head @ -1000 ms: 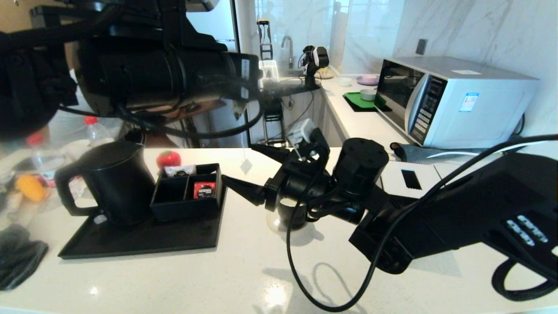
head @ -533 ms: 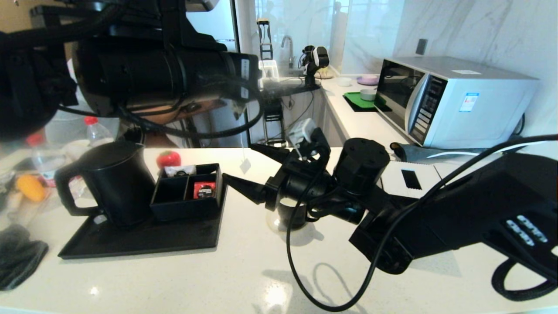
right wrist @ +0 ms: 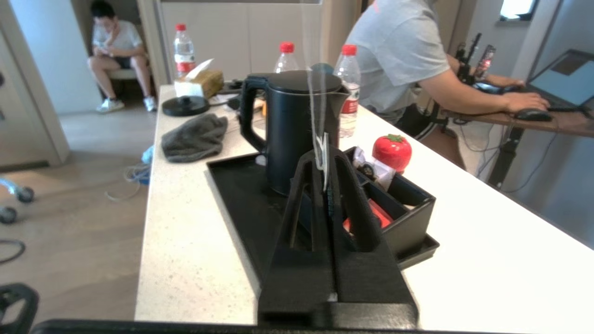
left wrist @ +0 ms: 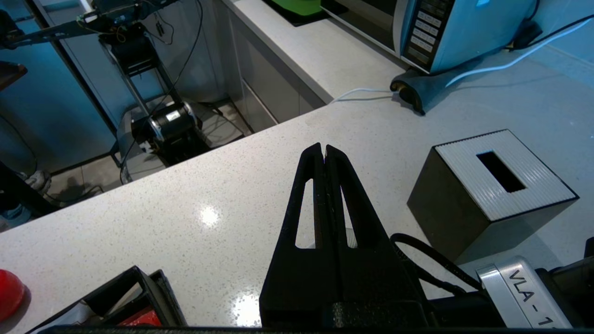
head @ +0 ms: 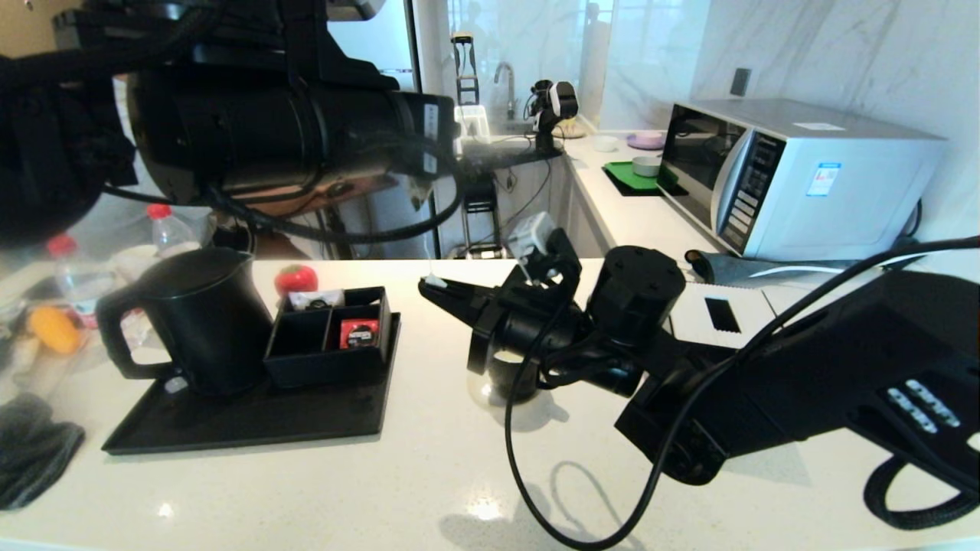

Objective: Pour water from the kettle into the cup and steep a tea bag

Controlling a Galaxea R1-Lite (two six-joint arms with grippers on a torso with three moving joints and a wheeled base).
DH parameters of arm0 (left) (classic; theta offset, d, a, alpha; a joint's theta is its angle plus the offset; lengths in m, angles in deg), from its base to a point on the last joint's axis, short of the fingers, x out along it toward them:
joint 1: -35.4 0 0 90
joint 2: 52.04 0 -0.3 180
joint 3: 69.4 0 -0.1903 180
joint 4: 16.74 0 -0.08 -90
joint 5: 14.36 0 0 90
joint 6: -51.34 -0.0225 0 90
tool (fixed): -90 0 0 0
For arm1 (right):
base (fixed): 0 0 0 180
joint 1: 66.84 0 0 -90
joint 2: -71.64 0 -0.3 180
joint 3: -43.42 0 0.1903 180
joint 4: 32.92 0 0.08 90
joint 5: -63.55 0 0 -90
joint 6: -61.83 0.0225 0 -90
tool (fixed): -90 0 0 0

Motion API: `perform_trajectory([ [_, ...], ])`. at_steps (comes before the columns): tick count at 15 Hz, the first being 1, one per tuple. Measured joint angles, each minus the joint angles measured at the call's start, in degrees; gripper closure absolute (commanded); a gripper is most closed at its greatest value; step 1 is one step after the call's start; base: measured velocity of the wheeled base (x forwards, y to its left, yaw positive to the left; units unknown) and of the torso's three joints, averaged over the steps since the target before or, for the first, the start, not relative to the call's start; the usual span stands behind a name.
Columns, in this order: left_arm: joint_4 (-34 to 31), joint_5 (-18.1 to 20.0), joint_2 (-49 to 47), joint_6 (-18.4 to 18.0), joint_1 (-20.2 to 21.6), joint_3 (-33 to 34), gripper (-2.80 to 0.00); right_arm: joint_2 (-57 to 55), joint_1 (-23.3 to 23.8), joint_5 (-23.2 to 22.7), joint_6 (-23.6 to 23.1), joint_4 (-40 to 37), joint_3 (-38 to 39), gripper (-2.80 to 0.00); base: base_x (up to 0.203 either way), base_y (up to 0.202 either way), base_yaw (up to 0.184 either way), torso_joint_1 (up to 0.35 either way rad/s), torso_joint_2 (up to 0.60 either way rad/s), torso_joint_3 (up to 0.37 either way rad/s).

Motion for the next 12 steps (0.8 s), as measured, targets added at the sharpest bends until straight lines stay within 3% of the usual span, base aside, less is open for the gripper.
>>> perform_trajectory([
  [7, 0.0, -0.4, 0.0, 0.1, 0.0, 0.1, 0.0, -0.1, 0.0, 0.2, -0.1, 0.0, 0.1, 0.0, 0.0, 0.0, 0.0, 0.0, 0.0, 0.0],
  [12, 0.1, -0.3, 1.8, 1.0, -0.4, 5.5, 0.0, -0.5, 1.5, 0.3, -0.2, -0.2, -0.7, 0.0, 0.0, 0.0, 0.0, 0.0, 0.0, 0.0],
])
